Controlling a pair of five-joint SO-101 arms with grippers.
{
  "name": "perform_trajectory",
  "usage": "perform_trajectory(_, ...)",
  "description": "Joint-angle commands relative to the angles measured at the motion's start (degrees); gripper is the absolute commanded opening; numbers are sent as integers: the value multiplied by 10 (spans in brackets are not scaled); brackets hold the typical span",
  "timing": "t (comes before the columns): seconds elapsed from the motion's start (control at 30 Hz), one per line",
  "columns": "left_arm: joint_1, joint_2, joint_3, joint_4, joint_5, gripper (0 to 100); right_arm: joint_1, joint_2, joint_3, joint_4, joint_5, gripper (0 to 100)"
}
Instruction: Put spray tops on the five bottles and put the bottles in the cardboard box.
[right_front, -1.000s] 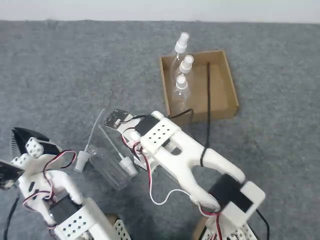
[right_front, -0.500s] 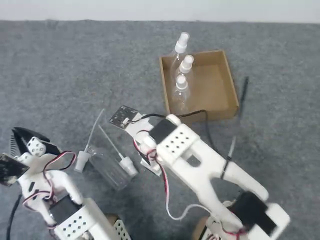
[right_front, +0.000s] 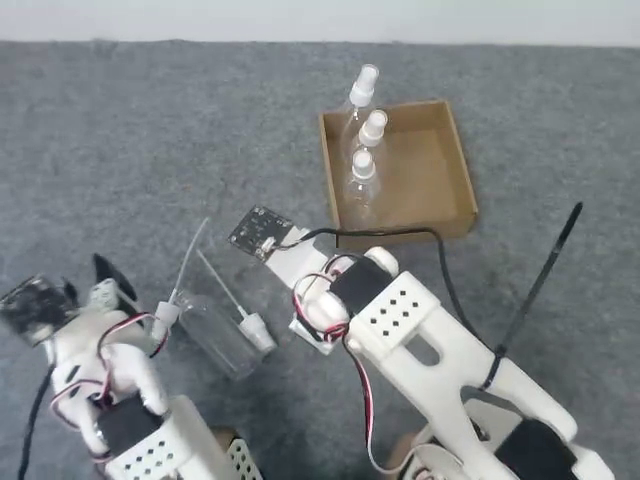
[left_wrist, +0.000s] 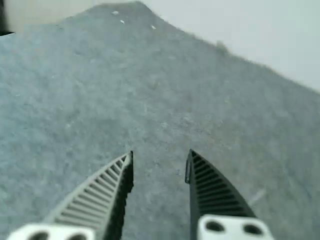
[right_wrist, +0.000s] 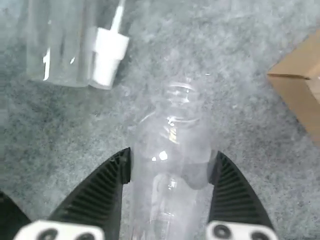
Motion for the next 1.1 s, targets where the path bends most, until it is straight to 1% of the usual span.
perform_trajectory(0.0, 53, -10, -39, 28, -56, 164, 30, -30, -4, -25, -1, 125)
perform_trajectory(0.13, 68, -9, -46, 49, -65, 164, 48, -31, -4, -27, -1, 125)
perform_trajectory(0.37, 103, -7, -57, 64, -128, 165, 51, -29, 27, -84, -1, 125)
perform_trajectory(0.57, 129, -7, -93, 130, -188, 166, 51, -29, 42, -108, -1, 125)
perform_trajectory(0.77, 128, -6, -158, 200, -207, 166, 51, -29, 42, -108, 0, 125)
perform_trajectory(0.9, 128, 25, -162, 195, -230, 167, 51, -29, 42, -108, 0, 125)
perform_trajectory(0.97, 128, 69, -163, 184, -231, 167, 51, -29, 42, -108, 1, 125)
perform_trajectory(1.07, 128, 151, -171, 164, -234, 167, 51, -29, 42, -108, 23, 125)
